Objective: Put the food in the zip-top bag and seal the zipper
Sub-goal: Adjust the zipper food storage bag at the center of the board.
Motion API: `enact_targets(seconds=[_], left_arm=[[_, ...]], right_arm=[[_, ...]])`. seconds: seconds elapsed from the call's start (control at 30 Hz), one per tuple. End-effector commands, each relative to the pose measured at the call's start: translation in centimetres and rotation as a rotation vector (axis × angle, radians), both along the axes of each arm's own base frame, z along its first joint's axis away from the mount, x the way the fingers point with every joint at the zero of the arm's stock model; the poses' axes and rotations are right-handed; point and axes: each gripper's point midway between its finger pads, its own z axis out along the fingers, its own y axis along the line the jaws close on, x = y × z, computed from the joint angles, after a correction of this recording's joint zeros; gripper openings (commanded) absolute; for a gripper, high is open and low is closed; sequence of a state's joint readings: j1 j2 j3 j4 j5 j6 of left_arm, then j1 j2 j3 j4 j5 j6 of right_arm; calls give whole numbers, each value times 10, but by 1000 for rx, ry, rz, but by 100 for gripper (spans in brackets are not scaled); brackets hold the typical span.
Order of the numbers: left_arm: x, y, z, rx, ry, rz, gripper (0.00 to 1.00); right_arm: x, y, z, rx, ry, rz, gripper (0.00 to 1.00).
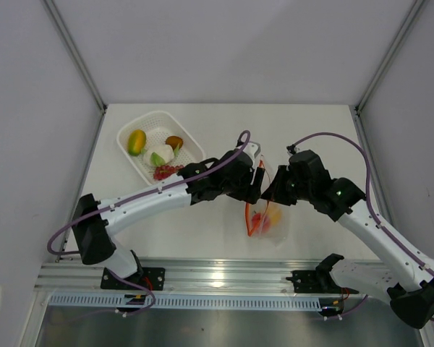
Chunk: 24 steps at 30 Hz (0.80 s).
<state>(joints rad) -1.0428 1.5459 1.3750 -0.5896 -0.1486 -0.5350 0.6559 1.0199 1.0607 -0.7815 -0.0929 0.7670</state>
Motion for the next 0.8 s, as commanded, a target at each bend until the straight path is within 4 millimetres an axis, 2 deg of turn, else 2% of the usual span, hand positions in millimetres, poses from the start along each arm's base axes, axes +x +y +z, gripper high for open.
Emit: enact_targets(seconds=[0.0,0.17,0.3,0.5,0.57,0.6,0.77], left_arm=[[8,-11,13,19,-36,-9,75],[7,-18,10,67,-30,-9,78],[8,-13,-5,136,-13,5,74],[9,-10,-12,167,-24,11,53],[9,-8,-15,187,-23,7,41],[10,-9,-10,182,-29,8,33],[7,-9,5,153,-41,-11,23]], right_arm=[[2,-2,4,-9,-26,-17,0],[7,-5,3,-29,-37,-47,0],[10,-7,1,-57,-45,-70,0],[11,-6,-4,-84,-46,-84,0],[12,-7,-5,-101,-52,-95,0],[11,-9,-5,-110,-52,-100,0],[14,-21,-6,-164,-71,-141,0]])
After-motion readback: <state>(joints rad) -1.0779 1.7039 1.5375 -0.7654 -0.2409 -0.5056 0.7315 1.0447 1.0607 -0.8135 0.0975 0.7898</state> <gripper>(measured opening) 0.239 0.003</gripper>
